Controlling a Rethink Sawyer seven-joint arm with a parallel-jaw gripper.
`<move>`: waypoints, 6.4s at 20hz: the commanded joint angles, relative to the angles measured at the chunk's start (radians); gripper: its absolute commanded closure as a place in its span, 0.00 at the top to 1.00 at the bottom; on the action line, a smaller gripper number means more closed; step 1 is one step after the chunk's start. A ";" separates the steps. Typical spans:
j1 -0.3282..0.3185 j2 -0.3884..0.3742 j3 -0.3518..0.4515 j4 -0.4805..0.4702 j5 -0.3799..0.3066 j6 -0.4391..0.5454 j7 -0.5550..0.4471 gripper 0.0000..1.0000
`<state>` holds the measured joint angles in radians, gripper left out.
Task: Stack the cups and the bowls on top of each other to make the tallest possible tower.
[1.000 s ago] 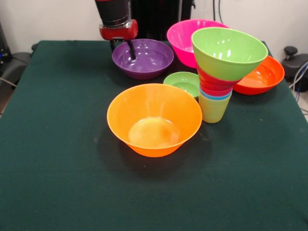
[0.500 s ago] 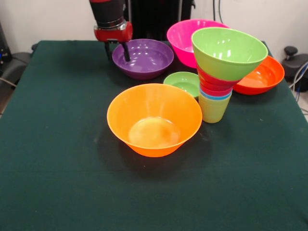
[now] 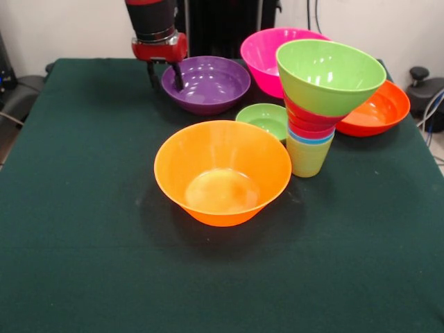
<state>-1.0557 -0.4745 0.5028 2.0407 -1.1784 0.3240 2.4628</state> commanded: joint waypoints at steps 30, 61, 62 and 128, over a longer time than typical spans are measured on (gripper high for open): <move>-0.118 -0.055 0.169 -0.124 0.246 0.293 -0.570 0.00; -0.508 0.034 0.565 -0.035 0.684 0.562 -0.805 0.00; -0.514 0.035 0.576 -0.031 0.690 0.563 -0.798 0.00; 0.082 -0.561 0.313 0.067 1.157 0.148 -0.228 0.00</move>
<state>-1.0326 -1.0374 0.9198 2.0353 -0.0593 0.5246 2.0436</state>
